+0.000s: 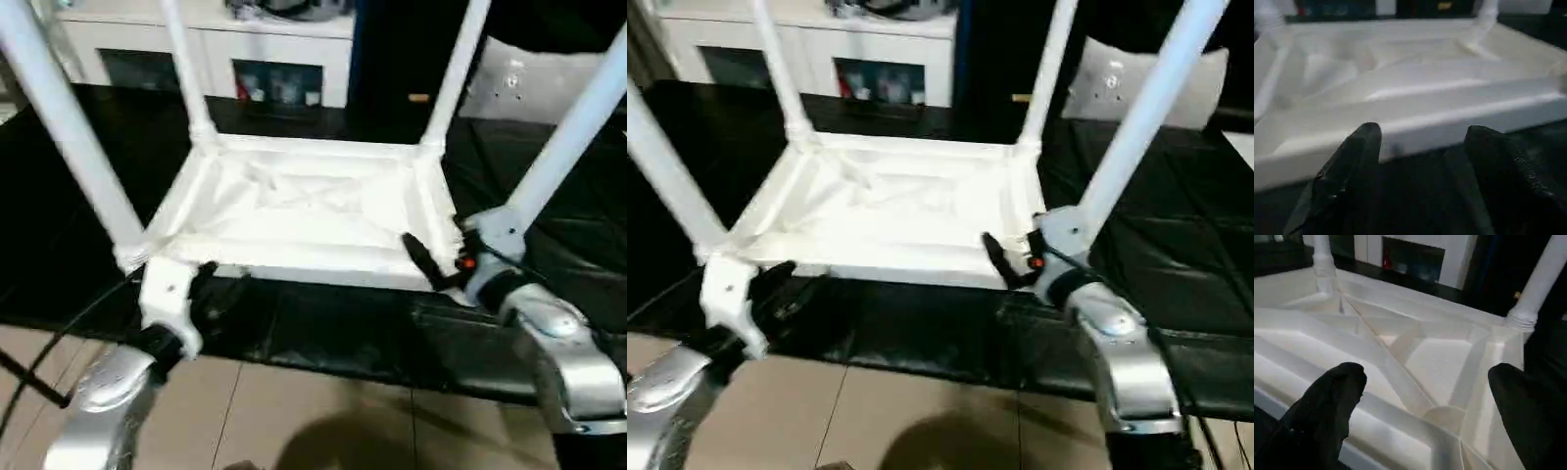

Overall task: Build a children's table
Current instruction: Rotate leg to tighten, then rotate table base

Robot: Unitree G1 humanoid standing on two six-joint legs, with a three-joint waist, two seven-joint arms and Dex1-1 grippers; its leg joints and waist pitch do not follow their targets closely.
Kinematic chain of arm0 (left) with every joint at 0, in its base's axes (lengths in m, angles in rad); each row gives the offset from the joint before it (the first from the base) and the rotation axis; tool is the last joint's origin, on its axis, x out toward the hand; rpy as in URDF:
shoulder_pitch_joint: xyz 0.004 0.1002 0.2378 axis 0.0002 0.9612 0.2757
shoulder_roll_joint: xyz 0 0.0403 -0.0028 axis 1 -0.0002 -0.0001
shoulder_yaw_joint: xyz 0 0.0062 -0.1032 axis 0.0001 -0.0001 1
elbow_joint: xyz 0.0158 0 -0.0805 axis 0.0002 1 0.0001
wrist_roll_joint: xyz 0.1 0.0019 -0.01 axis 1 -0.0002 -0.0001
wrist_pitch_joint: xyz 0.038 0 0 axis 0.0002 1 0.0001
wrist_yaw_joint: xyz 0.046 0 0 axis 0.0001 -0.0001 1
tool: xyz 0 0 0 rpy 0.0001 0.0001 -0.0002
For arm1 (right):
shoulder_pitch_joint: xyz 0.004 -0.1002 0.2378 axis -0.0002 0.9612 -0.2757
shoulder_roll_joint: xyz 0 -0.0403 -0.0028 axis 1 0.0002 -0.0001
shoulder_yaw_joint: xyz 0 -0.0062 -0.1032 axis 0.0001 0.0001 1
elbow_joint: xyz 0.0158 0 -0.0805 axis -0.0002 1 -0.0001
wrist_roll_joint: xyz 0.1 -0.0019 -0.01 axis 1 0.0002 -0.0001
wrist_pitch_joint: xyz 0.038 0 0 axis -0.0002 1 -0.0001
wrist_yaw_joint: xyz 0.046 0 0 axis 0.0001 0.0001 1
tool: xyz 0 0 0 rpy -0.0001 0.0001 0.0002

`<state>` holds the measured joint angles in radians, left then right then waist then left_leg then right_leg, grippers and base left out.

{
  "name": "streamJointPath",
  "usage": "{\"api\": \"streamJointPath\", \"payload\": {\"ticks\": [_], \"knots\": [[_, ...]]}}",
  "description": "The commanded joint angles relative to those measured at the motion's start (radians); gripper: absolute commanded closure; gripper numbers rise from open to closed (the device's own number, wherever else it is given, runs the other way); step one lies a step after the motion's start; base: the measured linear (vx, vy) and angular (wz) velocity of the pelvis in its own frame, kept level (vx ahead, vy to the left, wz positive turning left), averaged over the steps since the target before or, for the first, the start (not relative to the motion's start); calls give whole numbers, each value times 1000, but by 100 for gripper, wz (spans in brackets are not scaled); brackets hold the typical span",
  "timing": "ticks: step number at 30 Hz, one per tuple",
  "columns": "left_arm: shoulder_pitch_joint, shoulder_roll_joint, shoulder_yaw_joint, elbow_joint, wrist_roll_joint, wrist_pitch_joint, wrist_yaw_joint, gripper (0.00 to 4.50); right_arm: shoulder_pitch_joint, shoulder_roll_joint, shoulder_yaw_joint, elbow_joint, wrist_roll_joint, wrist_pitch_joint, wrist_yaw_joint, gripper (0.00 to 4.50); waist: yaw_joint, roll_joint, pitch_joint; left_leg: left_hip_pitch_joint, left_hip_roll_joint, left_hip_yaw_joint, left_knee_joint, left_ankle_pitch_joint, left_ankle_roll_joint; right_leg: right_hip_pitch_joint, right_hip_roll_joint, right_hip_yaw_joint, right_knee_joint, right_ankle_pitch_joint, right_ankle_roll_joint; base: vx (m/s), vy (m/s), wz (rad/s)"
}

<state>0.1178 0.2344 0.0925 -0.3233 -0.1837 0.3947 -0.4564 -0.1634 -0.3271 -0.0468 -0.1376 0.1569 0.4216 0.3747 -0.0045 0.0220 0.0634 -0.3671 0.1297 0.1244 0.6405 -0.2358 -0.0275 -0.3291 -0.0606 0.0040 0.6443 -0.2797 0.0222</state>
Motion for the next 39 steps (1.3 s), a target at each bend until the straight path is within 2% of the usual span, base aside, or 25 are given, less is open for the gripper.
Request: {"api": "streamJointPath", "payload": {"ticks": [1, 3, 7, 8, 11, 12, 13, 14, 15, 16, 17, 19, 20, 21, 23, 26, 28, 29, 30, 31, 33, 35, 36, 37, 39], "knots": [[0, 22, 19, 9, -17, -18, -24, 105, -47, -41, -81, 82, -9, -28, -25, 0, -8, 2, -24, 25, 77, -31, -113, -410, -48, -12, -72, 35, -113, -343, -187, -74, 16, 0], [1, 42, 36, 21, -21, -36, -27, 74, -95, -82, -129, 191, -20, -79, -45, 0, -6, 5, -30, 19, 77, -30, -118, -373, -52, -12, -67, 31, -105, -249, -186, -53, 27, -4], [14, 64, 52, 25, -46, -44, -52, 54, -145, -148, -165, 343, -40, -142, -59, 0, 4, 4, -36, 20, 77, -15, -115, -306, -31, -13, -65, 29, -101, -138, -210, 0, 0, 0], [18, 67, 55, 24, -50, -46, -59, 39, -150, -160, -164, 362, -45, -152, -56, 0, 2, 2, -36, 14, 76, -12, -114, -296, -24, -9, -64, 28, -99, -119, -216, 0, 0, 0], [47, 83, 72, 6, -72, -36, -86, 15, -162, -186, -166, 400, -38, -178, -26, 0, 5, -3, -44, 3, 77, -7, -108, -191, 16, 0, -67, 27, -90, 4, -224, 18, 2, -1], [60, 90, 76, -2, -81, -29, -95, 6, -161, -187, -165, 396, -29, -184, -10, 0, 7, -1, -56, -1, 77, -3, -93, -62, 66, 4, -66, 26, -77, 179, -242, 53, 6, -3], [84, 104, 86, -15, -103, -22, -112, 6, -154, -178, -158, 380, -10, -191, 21, 0, 7, -5, -57, -6, 77, -1, -90, -28, 84, 7, -66, 26, -73, 224, -246, 0, 0, 0], [99, 111, 94, -24, -119, -13, -121, 6, -145, -167, -152, 366, -1, -195, 32, 0, 11, -3, -61, -7, 76, 1, -84, 20, 114, 5, -66, 24, -65, 296, -253, 0, 0, 0], [118, 120, 106, -35, -141, -1, -132, 6, -133, -151, -144, 348, 9, -201, 45, 0, 10, -4, -60, -9, 77, 2, -84, 25, 127, 3, -66, 24, -64, 310, -256, 0, 0, 0], [120, 125, 120, -32, -148, 3, -132, 6, -119, -132, -129, 327, 29, -202, 70, 0, 6, -13, -54, -13, 80, 4, -88, 9, 143, 2, -66, 22, -68, 294, -262, 0, 0, 0], [116, 133, 133, -24, -149, 1, -132, 6, -100, -115, -110, 297, 46, -189, 90, 0, 10, -7, -55, -7, 83, 5, -88, -21, 147, -2, -68, 23, -70, 248, -270, 0, 0, 0], [104, 141, 152, -13, -154, -1, -133, 6, -70, -96, -80, 254, 64, -176, 119, 0, 9, -6, -49, -9, 88, 3, -95, -56, 143, -5, -66, 21, -74, 181, -269, 0, 0, 0], [104, 141, 152, -13, -154, -1, -133, 6, -70, -96, -80, 254, 64, -176, 119, 0, 10, -5, -45, -4, 91, 5, -99, -96, 129, -11, -64, 22, -79, 121, -265, 0, 0, 0], [74, 149, 164, 6, -165, -18, -140, 6, -40, -83, -43, 221, 75, -175, 140, 0, 11, -9, -42, -2, 91, 6, -105, -137, 110, -12, -64, 23, -85, 54, -262, 0, 0, 0], [28, 152, 172, 34, -183, -30, -147, 6, -14, -79, -4, 187, 83, -146, 160, 0, 14, -6, -39, 2, 91, 8, -111, -181, 77, -17, -63, 26, -92, -24, -250, 0, 0, 0], [-36, 153, 173, 75, -213, -30, -155, 6, 5, -68, 22, 159, 79, -87, 155, 0, 16, -5, -39, 5, 88, 8, -117, -211, 30, -26, -59, 28, -91, -61, -229, 0, 0, 0], [-130, 153, 163, 159, -224, -26, -169, 6, 17, -50, 42, 142, 72, -43, 159, 0, 13, 0, -42, 1, 84, 6, -118, -210, 9, -24, -61, 28, -88, -55, -220, 0, 0, 0], [-152, 152, 161, 179, -227, -24, -176, 6, 20, -48, 49, 136, 75, -37, 165, 0, 11, -5, -44, 0, 84, 7, -118, -204, 3, -23, -61, 29, -89, -40, -212, 0, 0, 0], [-206, 162, 139, 243, -201, -42, -194, 6, 20, -41, 61, 139, 52, -40, 143, 0, 13, 5, -46, 2, 82, 8, -116, -193, -2, -26, -61, 30, -88, -29, -207, 0, 0, 0], [-241, 166, 132, 282, -193, -44, -201, 6, 18, -37, 65, 142, 41, -22, 122, 0, 10, 0, -46, 0, 81, 9, -116, -192, -4, -26, -60, 30, -89, -24, -204, 0, 0, 0], [-284, 169, 125, 333, -181, -58, -206, 6, 15, -34, 72, 144, 35, -5, 105, 0, 10, -1, -49, 0, 82, 10, -115, -175, -10, -24, -62, 31, -88, 8, -209, 0, 0, 0], [-316, 172, 117, 369, -182, -69, -220, 6, 13, -30, 79, 143, 32, 19, 88, 0, 9, -4, -52, -6, 81, 11, -112, -135, 2, -15, -65, 33, -84, 61, -214, 0, 0, 0], [-318, 172, 117, 371, -183, -69, -221, 6, 13, -30, 79, 143, 32, 20, 87, 0, 9, -4, -54, -5, 81, 13, -109, -119, 8, -15, -65, 33, -83, 82, -217, 0, 0, 0], [-368, 164, 98, 408, -189, -83, -246, 6, -1, -15, 95, 168, 6, 44, 57, 0, 11, -1, -59, -2, 80, 15, -104, -83, 22, -14, -65, 32, -78, 131, -228, 0, 0, 0], [-397, 156, 82, 419, -209, -73, -280, 6, -16, 0, 101, 191, -10, 56, 39, 0, 15, -5, -61, -2, 79, 21, -99, -37, 45, -14, -65, 32, -75, 186, -252, 0, 0, 0]]}}
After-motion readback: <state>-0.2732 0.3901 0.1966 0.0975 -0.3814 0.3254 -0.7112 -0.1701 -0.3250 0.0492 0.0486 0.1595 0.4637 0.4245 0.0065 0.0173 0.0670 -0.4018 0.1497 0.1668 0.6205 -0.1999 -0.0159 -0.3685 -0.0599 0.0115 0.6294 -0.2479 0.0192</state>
